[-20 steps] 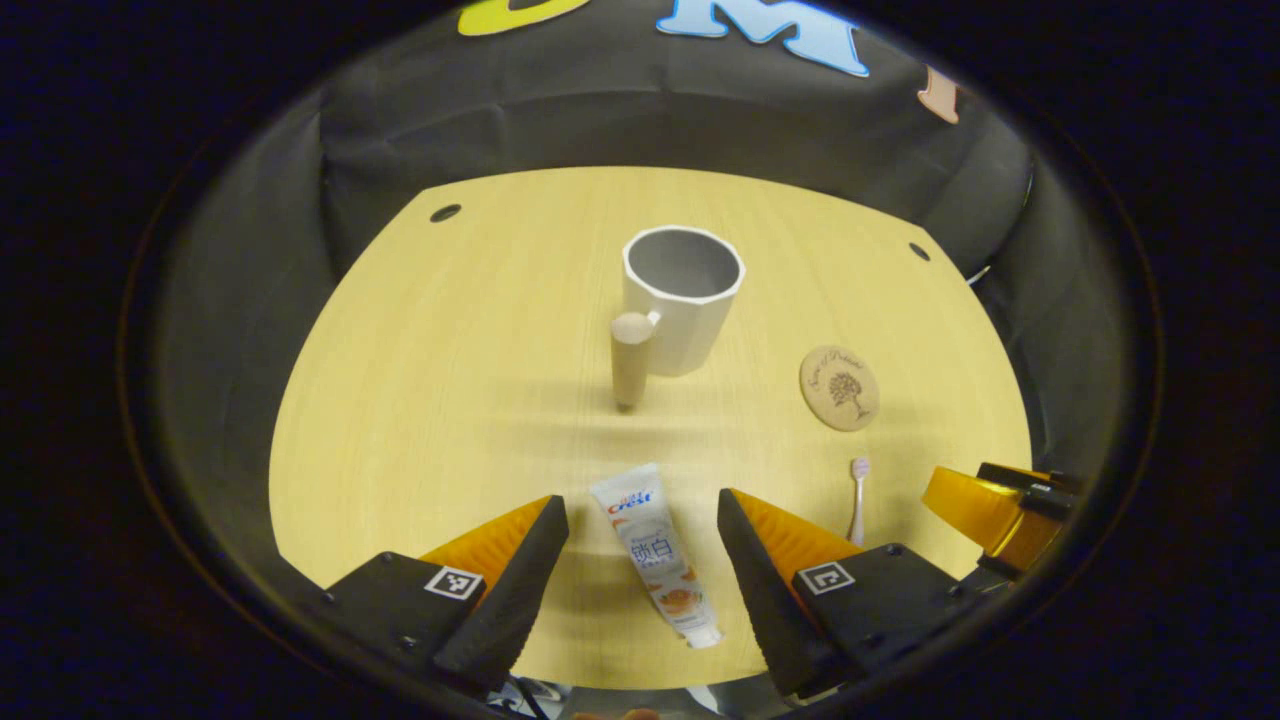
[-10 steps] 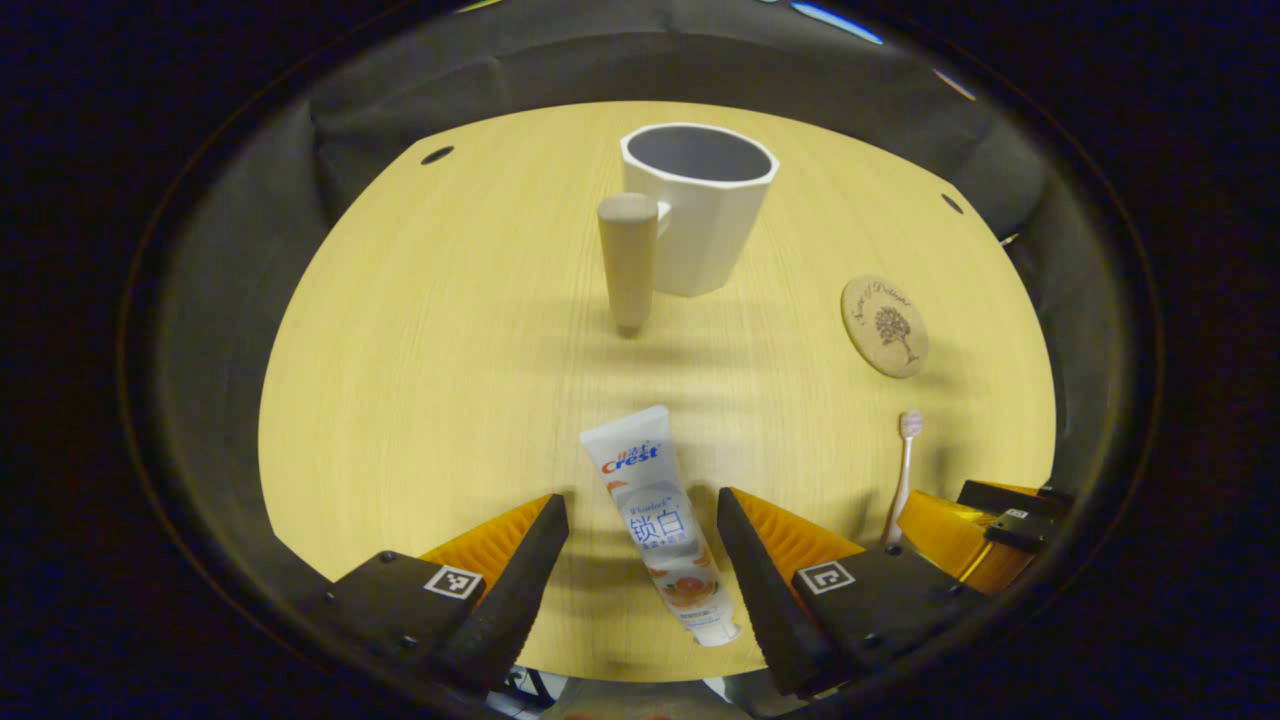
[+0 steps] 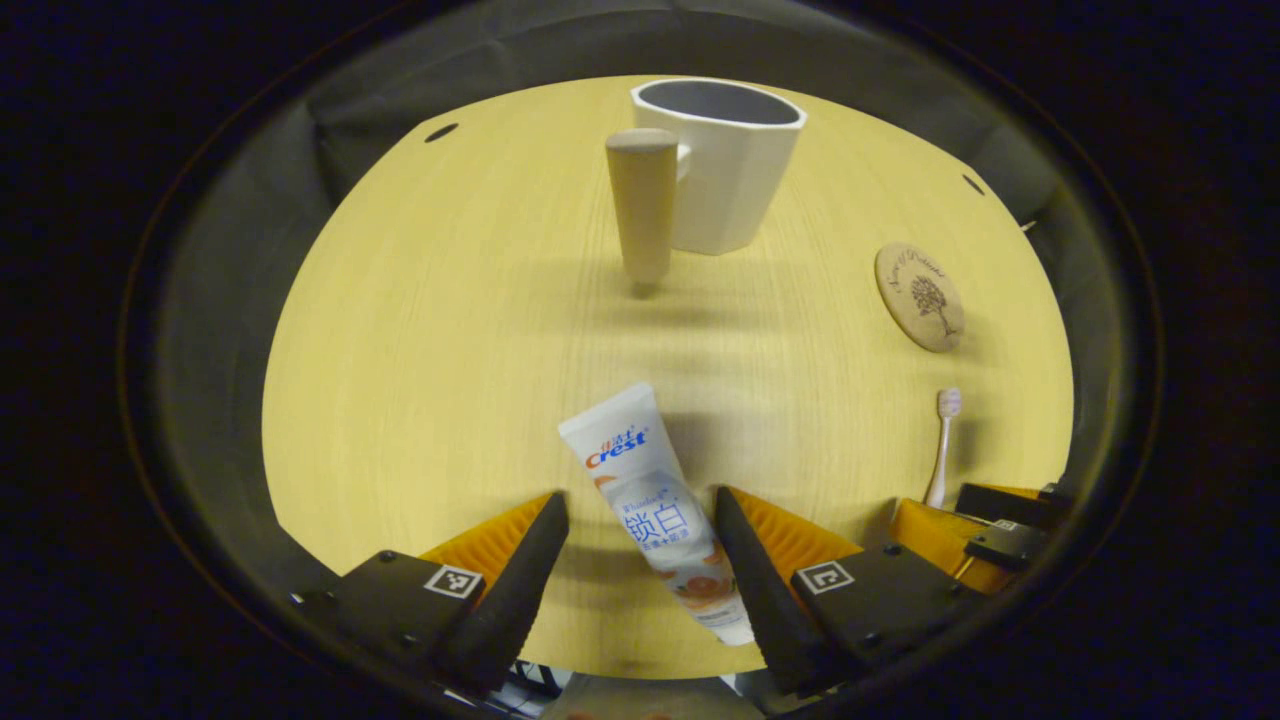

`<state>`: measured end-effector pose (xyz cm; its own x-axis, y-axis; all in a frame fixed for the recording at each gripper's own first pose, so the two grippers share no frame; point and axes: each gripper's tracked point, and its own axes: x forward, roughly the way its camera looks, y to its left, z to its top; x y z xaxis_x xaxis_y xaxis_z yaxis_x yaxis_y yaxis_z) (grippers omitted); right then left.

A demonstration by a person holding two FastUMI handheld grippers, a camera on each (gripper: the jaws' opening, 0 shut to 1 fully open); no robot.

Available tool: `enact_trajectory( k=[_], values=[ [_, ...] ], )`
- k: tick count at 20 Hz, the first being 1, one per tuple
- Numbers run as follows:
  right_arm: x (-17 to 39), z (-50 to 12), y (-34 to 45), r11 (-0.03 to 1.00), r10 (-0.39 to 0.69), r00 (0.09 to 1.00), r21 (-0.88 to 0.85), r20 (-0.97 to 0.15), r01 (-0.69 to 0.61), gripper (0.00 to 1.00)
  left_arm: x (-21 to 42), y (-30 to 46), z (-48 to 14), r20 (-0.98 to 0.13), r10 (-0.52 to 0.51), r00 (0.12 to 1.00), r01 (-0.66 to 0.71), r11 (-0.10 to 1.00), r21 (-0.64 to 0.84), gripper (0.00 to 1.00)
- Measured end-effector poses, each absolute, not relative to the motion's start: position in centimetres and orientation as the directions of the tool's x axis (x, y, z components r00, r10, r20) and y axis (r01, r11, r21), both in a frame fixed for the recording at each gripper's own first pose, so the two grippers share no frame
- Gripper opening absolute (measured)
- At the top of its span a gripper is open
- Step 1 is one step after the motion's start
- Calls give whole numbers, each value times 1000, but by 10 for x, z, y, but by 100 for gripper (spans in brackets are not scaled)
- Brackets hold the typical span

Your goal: Put the toothbrush and toothpaste on the desktop into the cup, then pick up the cup and place it on the coaster on the desktop.

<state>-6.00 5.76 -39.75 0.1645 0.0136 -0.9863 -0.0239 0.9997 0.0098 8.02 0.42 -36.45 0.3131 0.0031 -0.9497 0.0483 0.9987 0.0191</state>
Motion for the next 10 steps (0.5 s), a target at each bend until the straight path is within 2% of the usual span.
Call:
enact_trajectory(
  k=[3, 5, 8, 9, 10],
  values=[
    [-59, -398, 57, 999, -7, 138, -13, -990, -43, 93, 79, -4, -367, -955, -26, 297, 21, 1000, -21, 98],
    [-58, -397, 58, 998, -9, 111, -15, -994, -53, 93, 80, -4, -367, -956, -34, 291, -8, 999, -38, 83],
    [-57, -398, 58, 1000, -12, 75, -14, -997, -25, 93, 81, -4, -367, -955, -34, 295, -2, 999, -36, 83],
    [-52, -394, 56, 1000, -21, 82, -22, -996, -14, 92, 80, -4, -366, -956, -34, 292, -2, 999, -36, 77],
    [-58, -398, 58, 1000, -20, 70, -21, -997, -16, 80, 81, -4, -366, -956, -35, 290, 5, 999, -35, 81]
  ],
)
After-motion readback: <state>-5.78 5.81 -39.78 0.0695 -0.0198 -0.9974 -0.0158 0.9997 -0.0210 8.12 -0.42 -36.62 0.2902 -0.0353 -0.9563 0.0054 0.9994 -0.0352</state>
